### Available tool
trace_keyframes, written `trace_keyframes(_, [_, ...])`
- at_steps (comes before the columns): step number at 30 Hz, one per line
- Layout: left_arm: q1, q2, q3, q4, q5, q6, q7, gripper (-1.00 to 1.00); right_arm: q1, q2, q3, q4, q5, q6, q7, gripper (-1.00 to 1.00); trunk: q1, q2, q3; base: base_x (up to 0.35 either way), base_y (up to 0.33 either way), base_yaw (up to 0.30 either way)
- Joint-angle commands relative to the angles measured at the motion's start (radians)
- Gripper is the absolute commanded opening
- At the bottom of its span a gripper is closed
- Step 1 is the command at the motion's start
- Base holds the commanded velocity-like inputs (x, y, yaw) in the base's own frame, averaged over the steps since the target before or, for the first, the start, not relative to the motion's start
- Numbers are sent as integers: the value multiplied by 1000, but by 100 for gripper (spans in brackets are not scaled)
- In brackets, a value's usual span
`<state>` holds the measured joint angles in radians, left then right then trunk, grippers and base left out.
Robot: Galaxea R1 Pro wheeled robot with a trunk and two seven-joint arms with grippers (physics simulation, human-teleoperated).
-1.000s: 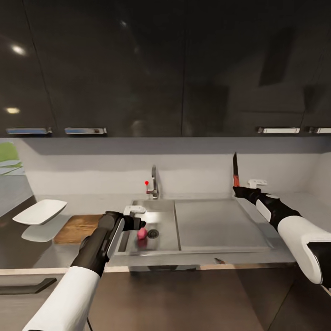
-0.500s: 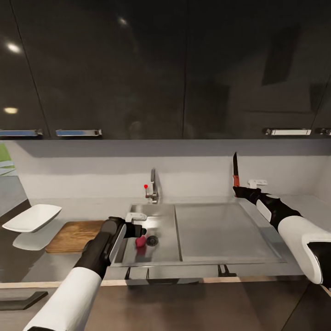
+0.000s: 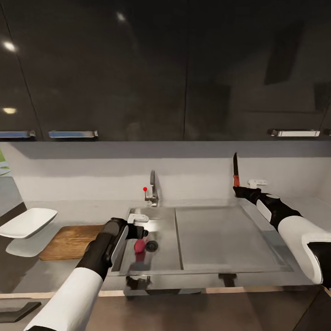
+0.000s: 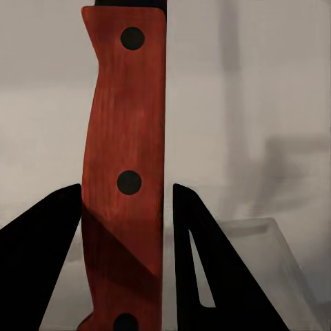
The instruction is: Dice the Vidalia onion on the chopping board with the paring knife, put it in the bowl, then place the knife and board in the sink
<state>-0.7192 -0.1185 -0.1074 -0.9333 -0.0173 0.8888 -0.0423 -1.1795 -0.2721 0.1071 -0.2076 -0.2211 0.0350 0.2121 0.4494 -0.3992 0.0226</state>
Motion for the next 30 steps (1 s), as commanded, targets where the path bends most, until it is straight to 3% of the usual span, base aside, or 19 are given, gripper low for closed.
trace_keyframes(1, [0, -1, -2, -1, -3, 4, -4, 100, 0, -1, 8, -1, -11, 4, 1, -100, 1, -1, 0, 87, 0, 0])
trace_keyframes(30, [0, -4, -6, 47, -1, -55, -11, 100, 0, 1, 8, -1, -12, 3, 2, -100, 1, -1, 0, 5, 0, 0])
